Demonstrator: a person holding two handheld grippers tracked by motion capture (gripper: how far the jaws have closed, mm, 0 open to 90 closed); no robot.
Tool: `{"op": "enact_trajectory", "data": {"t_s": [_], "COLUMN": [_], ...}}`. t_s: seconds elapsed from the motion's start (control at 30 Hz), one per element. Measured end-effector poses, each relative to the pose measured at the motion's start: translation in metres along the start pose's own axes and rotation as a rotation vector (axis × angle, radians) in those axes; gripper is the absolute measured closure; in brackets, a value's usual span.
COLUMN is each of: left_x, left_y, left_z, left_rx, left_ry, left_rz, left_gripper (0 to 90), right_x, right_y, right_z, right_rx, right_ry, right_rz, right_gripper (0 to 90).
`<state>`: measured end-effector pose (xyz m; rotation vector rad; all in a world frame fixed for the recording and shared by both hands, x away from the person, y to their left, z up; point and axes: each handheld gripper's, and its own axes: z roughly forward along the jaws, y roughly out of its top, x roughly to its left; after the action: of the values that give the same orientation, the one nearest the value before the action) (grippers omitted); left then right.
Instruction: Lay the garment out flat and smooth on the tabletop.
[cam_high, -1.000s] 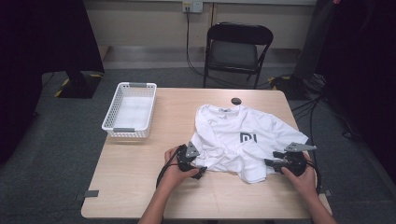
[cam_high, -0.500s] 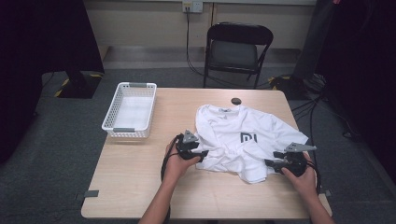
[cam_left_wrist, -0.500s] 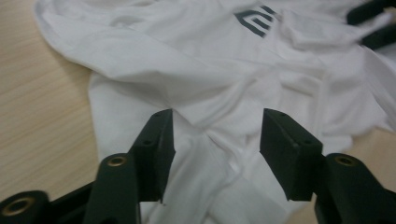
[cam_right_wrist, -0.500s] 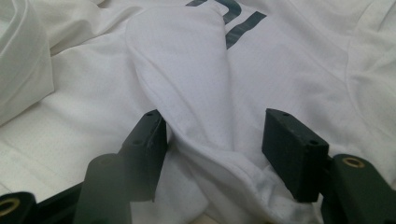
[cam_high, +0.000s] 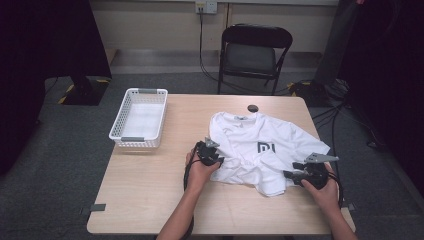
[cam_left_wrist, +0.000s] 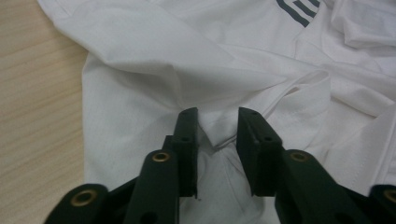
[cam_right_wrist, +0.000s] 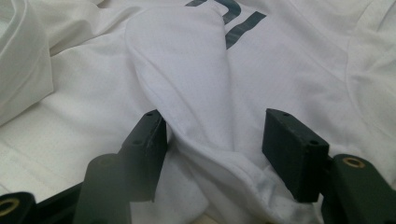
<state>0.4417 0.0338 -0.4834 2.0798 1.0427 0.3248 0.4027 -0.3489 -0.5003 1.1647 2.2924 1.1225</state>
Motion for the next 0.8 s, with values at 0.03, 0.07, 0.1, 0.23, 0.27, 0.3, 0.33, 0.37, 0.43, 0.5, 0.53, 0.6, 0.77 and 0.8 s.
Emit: {"op": "enact_trajectory", "data": {"t_s": [0.03,0.07,0.1,0.23,0.27,0.3,0.33,0.37,0.43,0.5,0.53,0.6,0.77,0.8], "left_x": [-0.001,-0.001,-0.001,0.000,0.001,0.003,0.004,0.006,0.013,0.018,0.021,0.026,0.035,0.036], "left_y": [0.001,0.002,0.004,0.008,0.009,0.010,0.011,0.011,0.013,0.014,0.014,0.014,0.012,0.012], "left_z": [-0.001,-0.001,-0.002,-0.012,-0.015,-0.019,-0.023,-0.027,-0.036,-0.043,-0.046,-0.053,-0.066,-0.068], "left_rx": [0.010,0.018,0.022,0.026,0.029,0.026,0.025,0.027,0.019,0.011,0.006,-0.003,-0.017,-0.015], "left_ry": [0.004,0.003,0.000,0.001,0.003,0.007,0.011,0.015,0.018,0.029,0.034,0.034,0.037,0.038], "left_rz": [0.025,0.046,0.068,0.094,0.099,0.102,0.106,0.111,0.109,0.100,0.097,0.088,0.076,0.078], "left_gripper": [79.4,83.7,87.2,89.5,89.5,89.6,89.7,89.7,89.7,89.8,89.8,89.8,89.8,89.8], "right_x": [0.000,0.000,0.000,0.000,0.000,0.000,0.000,0.000,0.000,0.000,0.000,0.000,-0.001,-0.001], "right_y": [0.000,0.000,0.000,0.000,0.000,0.000,0.000,0.000,0.000,0.000,0.000,0.000,0.000,0.000], "right_z": [0.000,0.000,0.000,0.000,0.000,0.000,0.000,0.000,0.000,0.000,0.000,0.000,0.000,0.000], "right_rx": [0.000,0.000,0.000,0.000,0.000,-0.001,-0.001,-0.001,-0.001,0.000,0.000,0.000,-0.002,-0.002], "right_ry": [0.000,0.000,0.000,0.001,0.000,0.000,0.000,0.001,0.001,0.001,0.001,0.002,0.003,0.003], "right_rz": [0.000,0.000,0.001,0.002,0.001,0.001,0.001,0.002,0.002,0.001,0.002,0.002,0.003,0.003], "right_gripper": [39.4,39.3,39.4,39.4,39.4,39.4,39.4,39.4,39.4,39.4,39.3,39.4,39.3,39.4]}}
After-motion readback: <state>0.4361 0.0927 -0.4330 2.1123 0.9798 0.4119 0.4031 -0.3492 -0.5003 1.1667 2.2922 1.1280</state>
